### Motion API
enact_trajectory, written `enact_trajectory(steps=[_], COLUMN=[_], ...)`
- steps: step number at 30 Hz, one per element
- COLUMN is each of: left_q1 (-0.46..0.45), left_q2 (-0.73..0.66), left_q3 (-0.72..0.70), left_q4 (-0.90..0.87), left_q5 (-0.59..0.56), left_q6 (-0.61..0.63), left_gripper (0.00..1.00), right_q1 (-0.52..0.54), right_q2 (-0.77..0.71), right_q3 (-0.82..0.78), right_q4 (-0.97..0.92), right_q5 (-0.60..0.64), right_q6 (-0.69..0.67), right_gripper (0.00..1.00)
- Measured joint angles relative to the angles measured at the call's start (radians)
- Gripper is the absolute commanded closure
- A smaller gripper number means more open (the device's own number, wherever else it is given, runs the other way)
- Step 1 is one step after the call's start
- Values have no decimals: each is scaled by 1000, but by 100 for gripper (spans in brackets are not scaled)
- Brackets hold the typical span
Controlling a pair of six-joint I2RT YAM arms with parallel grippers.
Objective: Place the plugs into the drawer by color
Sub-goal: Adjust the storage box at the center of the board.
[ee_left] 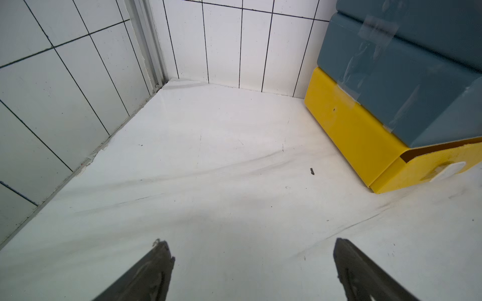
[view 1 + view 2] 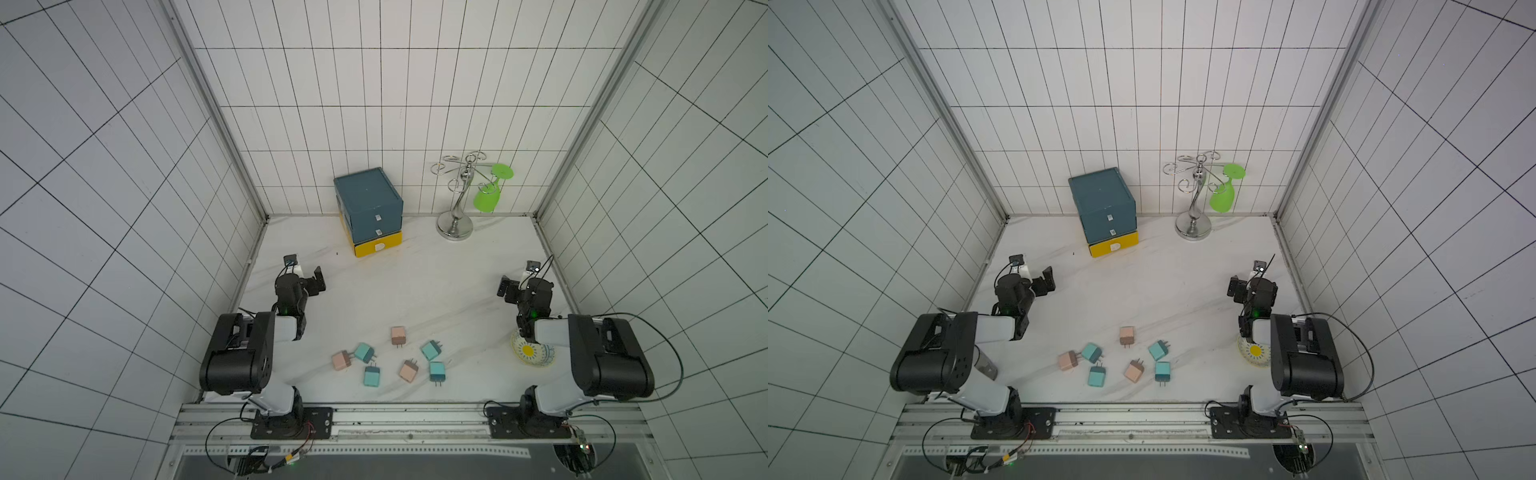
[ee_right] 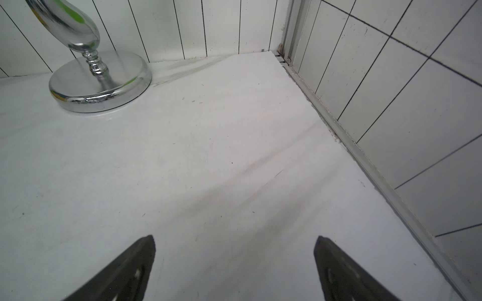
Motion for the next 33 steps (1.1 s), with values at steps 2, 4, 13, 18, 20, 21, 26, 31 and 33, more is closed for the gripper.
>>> enact_trajectory(steps=[2,4,13,18,20,21,26,31,33], left_q1=[0,0,0,0,0,0,-4,-55,-77], left_q2=[0,0,0,0,0,0,-13,-178,-255], left_q3=[0,0,0,0,0,0,-6,-2,42], left_q4=[0,0,0,0,0,0,4,-96,-175], left_q5=[0,0,0,0,0,0,-2,-44,-65], left_q6=[0,0,0,0,0,0,5,29,18], left_gripper=[2,1,1,1,1,1,2,1,1], right_q1=[0,0,0,0,0,0,2,21,29], right_q2=[0,0,0,0,0,0,-1,-77,-142], right_q3=[0,0,0,0,0,0,0,27,105], right_q4=[0,0,0,0,0,0,-4,-144,-291], right_q5=[0,0,0,0,0,0,-2,-6,-28], right_q6=[0,0,0,0,0,0,-5,-27,-41], right_gripper=[1,1,1,1,1,1,1,1,1])
